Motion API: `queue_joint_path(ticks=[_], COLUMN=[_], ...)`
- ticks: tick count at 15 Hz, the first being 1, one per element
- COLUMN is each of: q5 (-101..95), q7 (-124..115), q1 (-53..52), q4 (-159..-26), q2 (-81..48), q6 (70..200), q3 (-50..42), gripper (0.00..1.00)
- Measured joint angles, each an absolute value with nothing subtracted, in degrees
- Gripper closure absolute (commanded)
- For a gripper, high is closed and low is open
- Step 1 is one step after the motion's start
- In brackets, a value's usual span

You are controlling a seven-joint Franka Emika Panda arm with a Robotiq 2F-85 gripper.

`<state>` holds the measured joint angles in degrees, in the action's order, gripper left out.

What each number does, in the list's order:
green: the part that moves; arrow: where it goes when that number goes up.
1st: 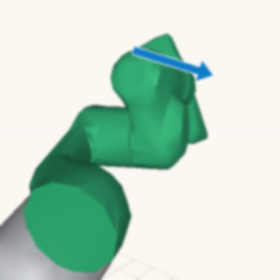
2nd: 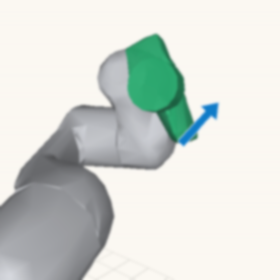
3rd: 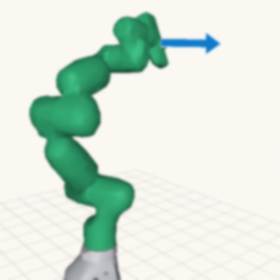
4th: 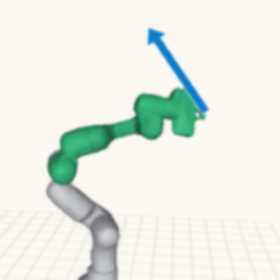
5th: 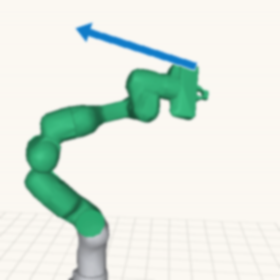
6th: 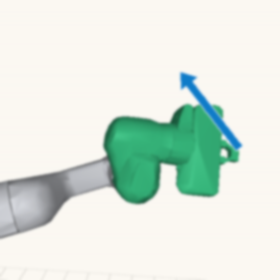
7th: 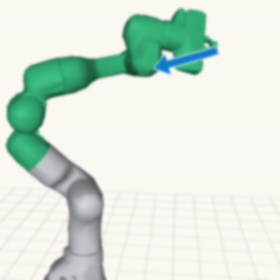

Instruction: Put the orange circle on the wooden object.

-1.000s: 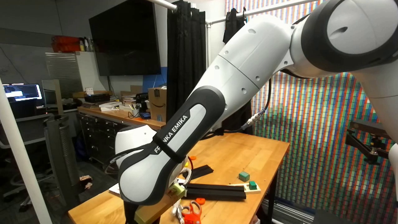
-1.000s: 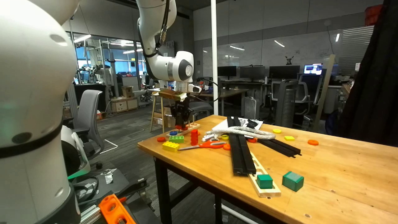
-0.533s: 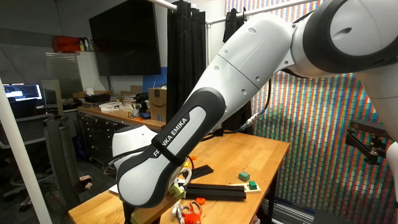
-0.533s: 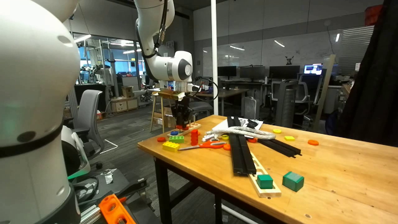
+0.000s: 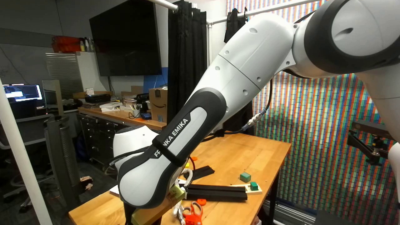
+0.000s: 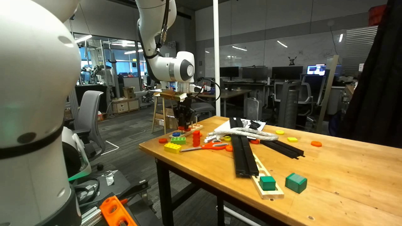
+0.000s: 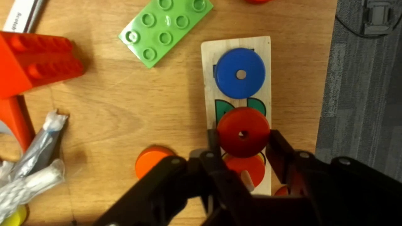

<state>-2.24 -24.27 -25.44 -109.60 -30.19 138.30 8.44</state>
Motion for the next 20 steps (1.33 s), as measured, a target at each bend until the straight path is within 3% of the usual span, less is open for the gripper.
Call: queue_joint_path(ticks=[20], q5=[-6.9], q7=[-33.7], q1=[-27.9], q4=[-108.5], q2=[-30.2], q6=[135.1], q3=[4.6], gripper=[0.83])
